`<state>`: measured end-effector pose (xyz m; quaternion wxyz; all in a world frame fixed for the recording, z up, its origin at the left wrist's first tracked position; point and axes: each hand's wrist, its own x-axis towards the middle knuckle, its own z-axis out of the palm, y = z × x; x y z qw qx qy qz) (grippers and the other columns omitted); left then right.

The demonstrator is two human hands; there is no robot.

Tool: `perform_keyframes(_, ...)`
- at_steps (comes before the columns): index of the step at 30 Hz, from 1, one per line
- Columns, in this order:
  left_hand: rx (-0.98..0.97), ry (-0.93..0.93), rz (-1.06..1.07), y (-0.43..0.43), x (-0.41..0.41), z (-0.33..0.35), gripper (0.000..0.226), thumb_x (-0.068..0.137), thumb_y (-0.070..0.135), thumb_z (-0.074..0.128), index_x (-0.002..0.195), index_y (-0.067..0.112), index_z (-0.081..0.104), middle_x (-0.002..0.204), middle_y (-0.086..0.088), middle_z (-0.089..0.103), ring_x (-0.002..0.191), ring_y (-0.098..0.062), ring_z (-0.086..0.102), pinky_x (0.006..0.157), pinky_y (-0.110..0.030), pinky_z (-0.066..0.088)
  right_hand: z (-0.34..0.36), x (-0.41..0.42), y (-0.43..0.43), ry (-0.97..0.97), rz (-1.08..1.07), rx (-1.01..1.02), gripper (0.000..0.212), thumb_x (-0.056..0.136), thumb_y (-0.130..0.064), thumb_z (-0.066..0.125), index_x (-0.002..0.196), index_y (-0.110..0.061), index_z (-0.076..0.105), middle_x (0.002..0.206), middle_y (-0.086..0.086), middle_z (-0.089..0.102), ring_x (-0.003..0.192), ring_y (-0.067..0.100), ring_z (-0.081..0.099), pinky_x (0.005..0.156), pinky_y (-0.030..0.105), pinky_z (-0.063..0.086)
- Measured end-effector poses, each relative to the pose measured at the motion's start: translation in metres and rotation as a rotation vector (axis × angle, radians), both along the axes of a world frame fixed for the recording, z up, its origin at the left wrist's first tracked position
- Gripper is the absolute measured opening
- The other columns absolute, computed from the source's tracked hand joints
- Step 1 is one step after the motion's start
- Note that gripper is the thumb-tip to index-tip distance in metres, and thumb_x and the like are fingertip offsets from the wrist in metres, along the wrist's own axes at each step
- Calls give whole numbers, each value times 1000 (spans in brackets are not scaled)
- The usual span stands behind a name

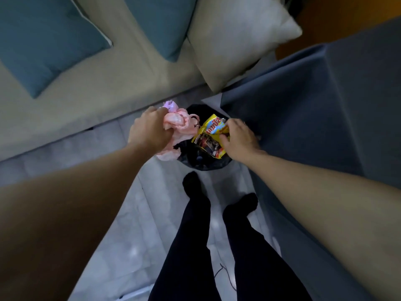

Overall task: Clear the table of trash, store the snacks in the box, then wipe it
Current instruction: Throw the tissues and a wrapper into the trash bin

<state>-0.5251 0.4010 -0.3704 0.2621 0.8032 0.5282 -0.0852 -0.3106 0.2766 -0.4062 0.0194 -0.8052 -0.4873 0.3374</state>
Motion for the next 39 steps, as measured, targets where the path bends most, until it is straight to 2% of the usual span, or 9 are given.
perform_keyframes(4,-17,52,15,-5,-6,-28,34,85,26,61,118,19,63,107,-17,61,97,-48,61,78,-48,48,-34,-7,-6,54,-14,-53,37,97,-28,58,131,-18,51,136,7,54,123,31,53,96,41,46)
perform_keyframes(9,-64,35,20,-11,1,-48,27,85,22,61,111,16,65,105,-16,61,96,-45,60,78,-45,46,-47,0,-22,90,-92,-57,43,99,-26,54,141,-21,47,144,5,52,127,30,52,101,44,47)
perform_keyframes(14,-83,-6,20,-23,23,-58,27,84,22,62,110,14,65,103,-16,61,95,-45,60,73,-42,43,-41,21,-33,56,-156,-73,50,100,-31,52,147,-16,41,151,6,44,137,27,41,108,40,38)
perform_keyframes(18,-113,-16,0,-33,49,-62,30,84,26,63,113,18,64,108,-13,62,95,-45,62,73,-44,48,-35,41,-41,21,-172,-93,66,97,-44,52,153,-16,31,160,9,30,146,29,28,118,49,26)
perform_keyframes(20,-150,-26,-9,-37,64,-66,34,84,29,65,116,19,63,111,-12,60,95,-44,62,75,-47,52,-32,50,-46,21,-190,-111,71,97,-50,51,155,-19,27,163,8,24,148,30,22,120,48,22)
perform_keyframes(24,-284,-46,-49,-43,91,-78,60,84,40,72,138,23,53,133,-12,52,114,-40,58,90,-48,51,-29,61,-53,19,-212,-109,70,98,-50,48,157,-20,23,165,8,19,150,29,19,122,44,20)
perform_keyframes(28,-391,2,-117,-45,105,-82,100,83,46,77,160,24,18,165,-6,21,146,-30,33,113,-42,36,-30,65,-55,33,-205,-128,69,99,-51,44,157,-22,21,165,6,16,151,27,17,122,45,20)
perform_keyframes(31,-395,64,-165,-42,106,-86,101,84,49,75,161,28,14,168,-2,11,148,-29,31,116,-42,33,-31,65,-52,49,-209,-108,69,99,-50,45,157,-20,22,165,7,18,150,28,17,122,46,18)
perform_keyframes(39,-335,100,-225,-35,103,-69,87,93,49,63,161,23,16,168,-7,13,152,-30,22,120,-40,24,-17,57,-46,77,-180,-98,68,101,-48,42,158,-21,17,166,5,14,151,26,12,122,43,17)
